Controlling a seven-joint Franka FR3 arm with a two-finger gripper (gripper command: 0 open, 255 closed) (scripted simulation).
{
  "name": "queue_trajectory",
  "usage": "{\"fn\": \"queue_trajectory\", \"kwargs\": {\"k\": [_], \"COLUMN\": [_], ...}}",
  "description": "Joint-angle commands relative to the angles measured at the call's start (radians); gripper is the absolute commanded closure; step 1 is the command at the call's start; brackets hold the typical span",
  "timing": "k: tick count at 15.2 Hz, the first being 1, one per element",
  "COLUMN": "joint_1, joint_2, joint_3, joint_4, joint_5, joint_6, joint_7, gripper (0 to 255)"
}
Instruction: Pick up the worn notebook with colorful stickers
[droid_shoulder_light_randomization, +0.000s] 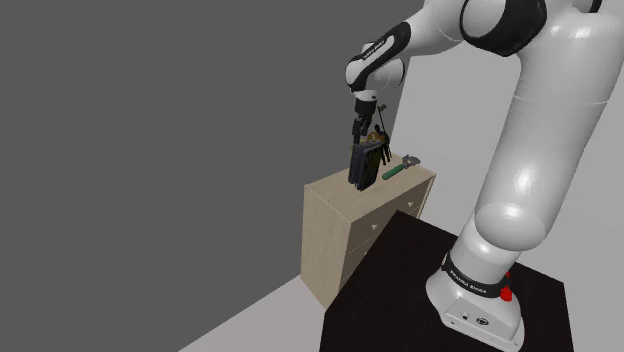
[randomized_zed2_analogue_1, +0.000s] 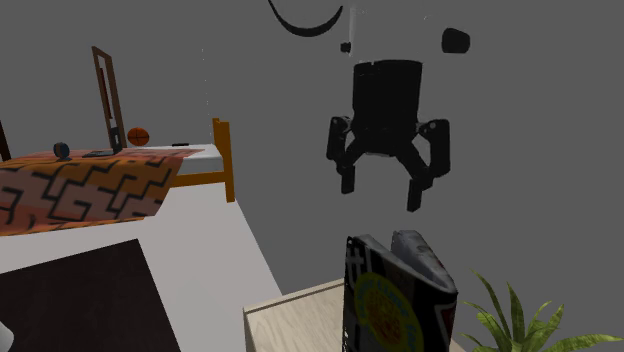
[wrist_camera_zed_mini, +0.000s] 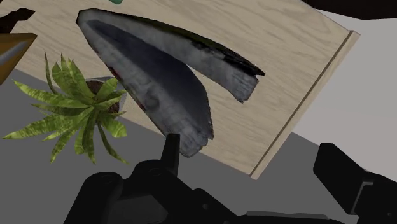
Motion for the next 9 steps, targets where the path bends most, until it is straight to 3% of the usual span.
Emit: {"fn": "queue_trajectory", "kwargs": {"k": [1, 4, 9], "joint_1": [-0.021, -0.056, -0.065], "joint_2": [0.082, 0.175, 0.215], "joint_3": [0.003, 0.016, 0.028], "joint_4": [0.061, 0.135, 0.117], "joint_5": [0.050, 0.101, 0.127], "joint_6": [0.009, 0.015, 0.069], "joint_7": [-0.053, -0.107, -0.124], "gripper": [0, 0, 0]}}
